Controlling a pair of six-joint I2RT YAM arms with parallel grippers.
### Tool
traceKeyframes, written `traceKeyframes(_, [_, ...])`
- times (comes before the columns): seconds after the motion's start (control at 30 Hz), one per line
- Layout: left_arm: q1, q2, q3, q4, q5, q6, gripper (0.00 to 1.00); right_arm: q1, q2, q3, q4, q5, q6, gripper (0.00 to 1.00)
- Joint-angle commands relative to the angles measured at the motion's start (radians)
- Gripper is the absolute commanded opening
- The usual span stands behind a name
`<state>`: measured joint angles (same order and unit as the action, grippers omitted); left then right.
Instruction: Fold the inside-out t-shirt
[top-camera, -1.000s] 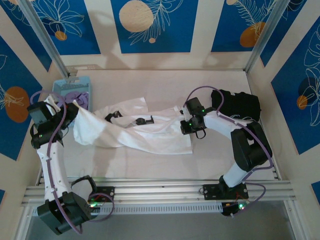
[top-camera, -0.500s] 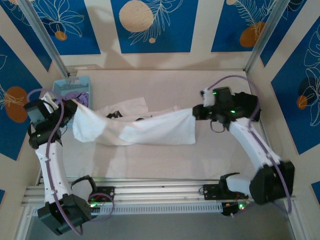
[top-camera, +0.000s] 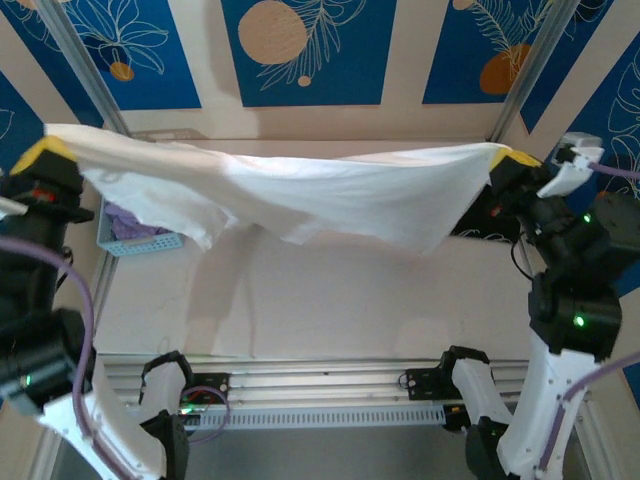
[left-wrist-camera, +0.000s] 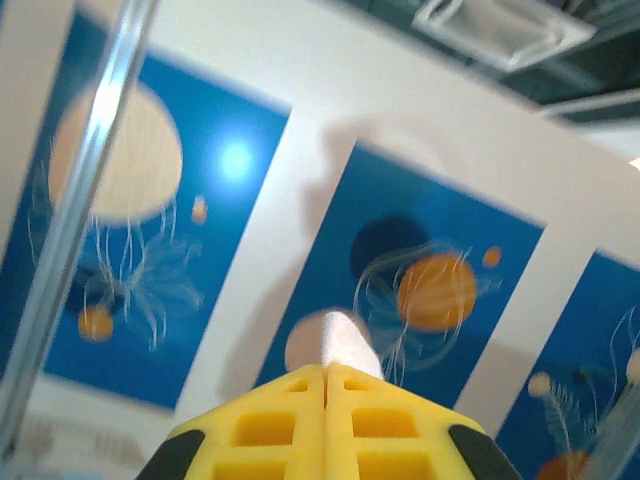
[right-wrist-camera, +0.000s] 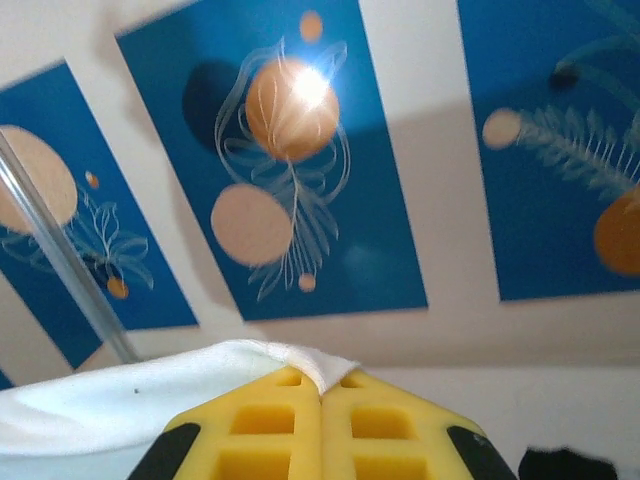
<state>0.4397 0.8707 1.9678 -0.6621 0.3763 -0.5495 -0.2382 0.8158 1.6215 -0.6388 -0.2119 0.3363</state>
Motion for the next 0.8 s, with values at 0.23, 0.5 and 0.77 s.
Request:
traceKeyframes(0.23, [-0.007,0.295,0.196,-0.113,-0.025,0.092,0.00,-0.006,0.105,0.087,-0.042,0.102,-0.070,0.00])
traceKeyframes(0.5, [-0.172,0.526,0.136,-0.007,-0.160,0.194,0.00,0.152,0.391,-0.012,0.171,0.142,-0.120,0.00])
traceKeyframes(0.77, [-0.204,0.623,0.140,0.034,-0.162,0.185,0.00,0.176,0.527,0.021,0.190,0.142,-0.162,0.00])
